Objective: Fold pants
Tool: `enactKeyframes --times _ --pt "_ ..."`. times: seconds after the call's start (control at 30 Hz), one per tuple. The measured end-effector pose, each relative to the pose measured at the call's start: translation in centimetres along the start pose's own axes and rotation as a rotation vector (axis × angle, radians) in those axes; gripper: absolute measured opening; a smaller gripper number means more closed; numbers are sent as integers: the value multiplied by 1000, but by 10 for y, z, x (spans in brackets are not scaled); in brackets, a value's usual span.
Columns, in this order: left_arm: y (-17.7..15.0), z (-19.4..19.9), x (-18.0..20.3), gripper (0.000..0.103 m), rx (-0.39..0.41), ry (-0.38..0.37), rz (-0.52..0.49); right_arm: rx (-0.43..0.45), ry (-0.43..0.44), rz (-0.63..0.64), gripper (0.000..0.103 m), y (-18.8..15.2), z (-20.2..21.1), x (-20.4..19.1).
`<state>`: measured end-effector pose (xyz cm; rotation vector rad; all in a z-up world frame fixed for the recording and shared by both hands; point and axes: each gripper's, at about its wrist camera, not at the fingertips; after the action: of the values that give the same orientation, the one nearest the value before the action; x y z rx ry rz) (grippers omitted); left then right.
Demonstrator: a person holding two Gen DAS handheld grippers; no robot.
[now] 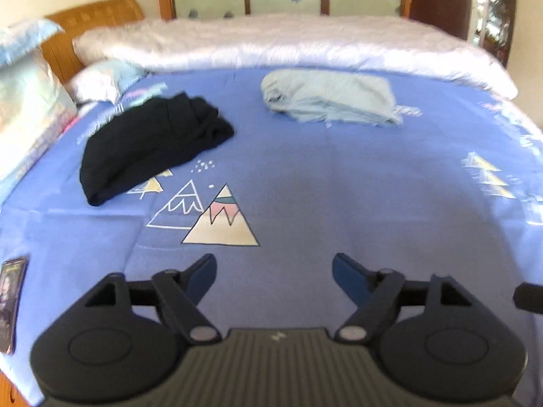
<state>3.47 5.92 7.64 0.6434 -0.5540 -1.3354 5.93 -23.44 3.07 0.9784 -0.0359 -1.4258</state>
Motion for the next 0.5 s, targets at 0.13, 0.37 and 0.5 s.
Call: enactKeyframes --times 0.13,0.37,0.5 --pt "-17 46 21 94 50 -15 -62 41 -45 40 80 -18 26 -12" --pt "-33 79 39 101 64 -41 -75 105 -104 108 83 -37 33 -30" --pt "-42 92 46 102 63 -57 -83 114 -118 126 85 -46 37 -36"
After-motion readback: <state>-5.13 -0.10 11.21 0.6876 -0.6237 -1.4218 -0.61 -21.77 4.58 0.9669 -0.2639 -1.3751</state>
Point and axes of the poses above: each gripper's, at about its wrist camera, not at the fingertips, and z roughly against the way its jaws point, x to its right, y to its top, and after that the axes turned 4 degrees about -y, right-handed
